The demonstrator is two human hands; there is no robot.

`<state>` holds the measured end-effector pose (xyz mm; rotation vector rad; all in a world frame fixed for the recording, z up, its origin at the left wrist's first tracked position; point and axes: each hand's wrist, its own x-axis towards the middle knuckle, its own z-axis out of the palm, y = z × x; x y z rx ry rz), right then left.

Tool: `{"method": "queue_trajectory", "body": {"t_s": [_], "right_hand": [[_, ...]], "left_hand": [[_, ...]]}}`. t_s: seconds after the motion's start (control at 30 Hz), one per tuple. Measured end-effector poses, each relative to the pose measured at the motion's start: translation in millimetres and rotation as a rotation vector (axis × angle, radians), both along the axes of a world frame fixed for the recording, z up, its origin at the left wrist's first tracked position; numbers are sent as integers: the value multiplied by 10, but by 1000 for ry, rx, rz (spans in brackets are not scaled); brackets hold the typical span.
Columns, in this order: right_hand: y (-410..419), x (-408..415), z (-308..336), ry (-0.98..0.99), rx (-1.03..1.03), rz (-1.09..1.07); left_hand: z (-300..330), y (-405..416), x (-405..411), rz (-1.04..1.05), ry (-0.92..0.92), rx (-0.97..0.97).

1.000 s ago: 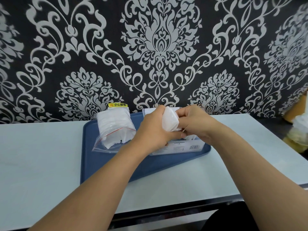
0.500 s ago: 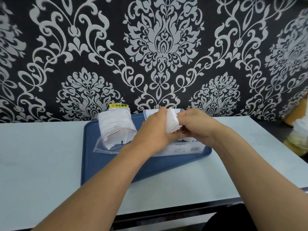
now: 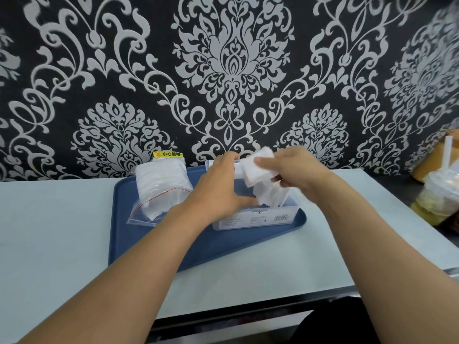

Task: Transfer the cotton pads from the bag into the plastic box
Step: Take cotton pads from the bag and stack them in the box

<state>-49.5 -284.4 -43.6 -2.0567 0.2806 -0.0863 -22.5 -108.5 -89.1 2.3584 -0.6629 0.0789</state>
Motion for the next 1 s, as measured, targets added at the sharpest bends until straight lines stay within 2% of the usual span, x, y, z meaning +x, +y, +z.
{"method": "queue_trajectory", "body": {"t_s": [0.1,0.2,0.33,0.43,0.67,0.83,0.93,1.0], "right_hand": [[-171,44,5,-108,-37,-184],[-45,118,48,8,-127,-56],[250,271,-19,120,-413,10],[333,341,-166,126,-606,-31],[307,350,-329,41,-806,-116],[237,361,-377,14,-804,-114],[162,339,-341,-19,-628,-110],[120,288,-290,-118,-526,-97]], "left_hand": [[-61,36,4,-36,-99,176],[-65,7,-17,-6,-145,299],[-67,-36,-30,57,-252,465],[-89,-36,-28,67,-199,519],[-85,5,-45,33,-184,536],[-76,-49,-68,6,-283,623],[-136,-82,-29,-105,-224,608],[-184,-90,18,-163,-164,595]]}}
